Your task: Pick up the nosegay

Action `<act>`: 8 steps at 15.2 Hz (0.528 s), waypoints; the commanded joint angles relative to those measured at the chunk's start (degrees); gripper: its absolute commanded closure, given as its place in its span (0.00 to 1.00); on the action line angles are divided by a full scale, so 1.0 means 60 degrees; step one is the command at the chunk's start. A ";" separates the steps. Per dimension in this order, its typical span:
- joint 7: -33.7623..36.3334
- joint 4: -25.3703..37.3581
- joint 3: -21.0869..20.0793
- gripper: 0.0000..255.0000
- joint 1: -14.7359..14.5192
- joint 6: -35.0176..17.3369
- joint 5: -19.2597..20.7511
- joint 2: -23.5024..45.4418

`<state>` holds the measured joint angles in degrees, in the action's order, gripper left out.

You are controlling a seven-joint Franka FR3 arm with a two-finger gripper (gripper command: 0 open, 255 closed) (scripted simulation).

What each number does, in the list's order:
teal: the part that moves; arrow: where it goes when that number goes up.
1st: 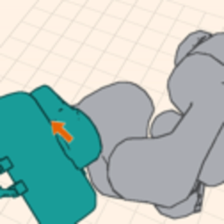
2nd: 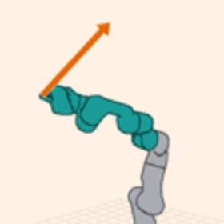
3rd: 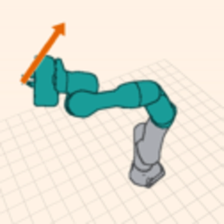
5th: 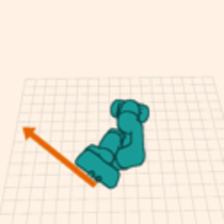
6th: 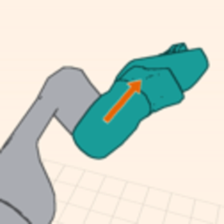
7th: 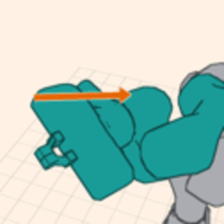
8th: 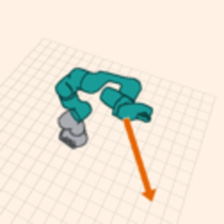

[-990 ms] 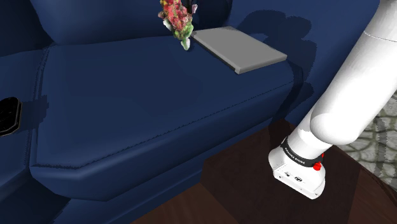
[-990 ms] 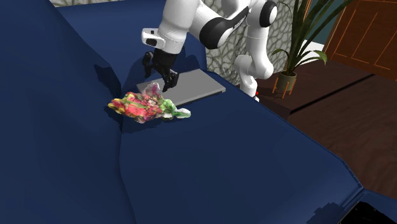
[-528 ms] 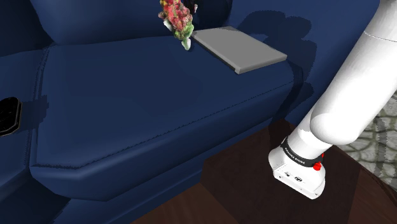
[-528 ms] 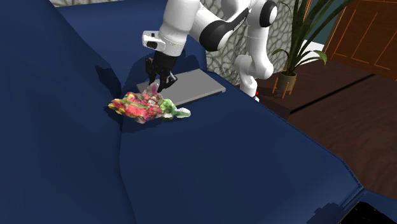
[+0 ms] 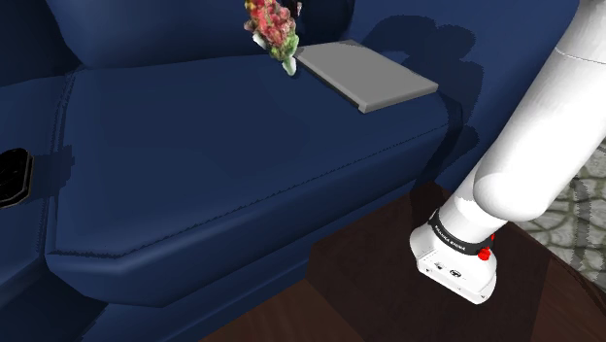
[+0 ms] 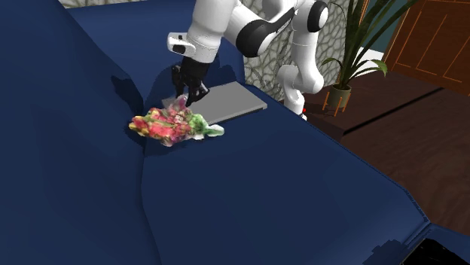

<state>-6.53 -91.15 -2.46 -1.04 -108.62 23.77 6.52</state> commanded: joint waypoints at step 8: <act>-0.0405 0.1362 -0.0037 1.00 -0.0051 0.1113 -0.0100 0.0186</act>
<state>-8.50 -84.12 -2.75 -1.40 -102.87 23.18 7.57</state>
